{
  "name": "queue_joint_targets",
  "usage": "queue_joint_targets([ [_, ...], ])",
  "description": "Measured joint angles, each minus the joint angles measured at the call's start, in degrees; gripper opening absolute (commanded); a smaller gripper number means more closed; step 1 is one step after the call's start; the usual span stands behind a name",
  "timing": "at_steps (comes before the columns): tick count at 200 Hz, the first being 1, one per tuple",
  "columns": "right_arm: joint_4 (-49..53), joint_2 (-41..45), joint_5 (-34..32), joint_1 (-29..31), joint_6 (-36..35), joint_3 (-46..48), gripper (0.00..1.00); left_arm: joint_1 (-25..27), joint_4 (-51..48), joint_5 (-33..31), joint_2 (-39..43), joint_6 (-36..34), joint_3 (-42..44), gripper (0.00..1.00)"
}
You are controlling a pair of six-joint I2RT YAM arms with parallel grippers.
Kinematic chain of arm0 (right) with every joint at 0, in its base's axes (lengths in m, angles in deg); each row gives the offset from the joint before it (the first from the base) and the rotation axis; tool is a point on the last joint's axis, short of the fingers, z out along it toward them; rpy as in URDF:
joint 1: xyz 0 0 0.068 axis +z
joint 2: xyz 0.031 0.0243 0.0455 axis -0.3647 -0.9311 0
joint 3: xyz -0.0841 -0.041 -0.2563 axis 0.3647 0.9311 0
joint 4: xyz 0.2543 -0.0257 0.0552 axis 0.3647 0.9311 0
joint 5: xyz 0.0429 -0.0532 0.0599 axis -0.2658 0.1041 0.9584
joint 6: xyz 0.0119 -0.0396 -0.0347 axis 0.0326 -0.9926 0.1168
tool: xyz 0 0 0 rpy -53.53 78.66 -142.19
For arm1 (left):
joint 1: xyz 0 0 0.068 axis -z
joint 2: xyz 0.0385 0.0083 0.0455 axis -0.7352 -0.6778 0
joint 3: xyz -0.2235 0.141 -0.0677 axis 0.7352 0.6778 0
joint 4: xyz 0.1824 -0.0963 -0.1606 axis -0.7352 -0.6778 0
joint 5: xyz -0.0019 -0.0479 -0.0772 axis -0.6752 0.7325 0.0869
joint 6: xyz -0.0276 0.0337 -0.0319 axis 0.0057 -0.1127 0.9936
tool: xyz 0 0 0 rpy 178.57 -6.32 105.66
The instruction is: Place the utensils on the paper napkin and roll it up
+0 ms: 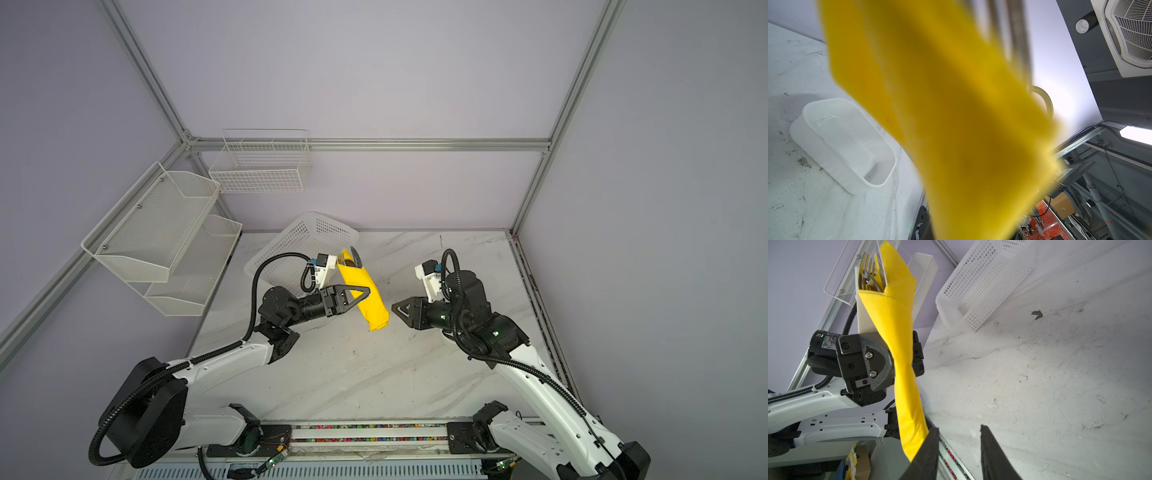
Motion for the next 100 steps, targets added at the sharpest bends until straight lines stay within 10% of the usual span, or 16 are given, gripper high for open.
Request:
queue_joint_targets([
  [100,-3.2,-2.6,11.9,0.0,0.5,1.5,0.31,0.0,0.0,0.0,0.0,0.0,0.0,0.10],
])
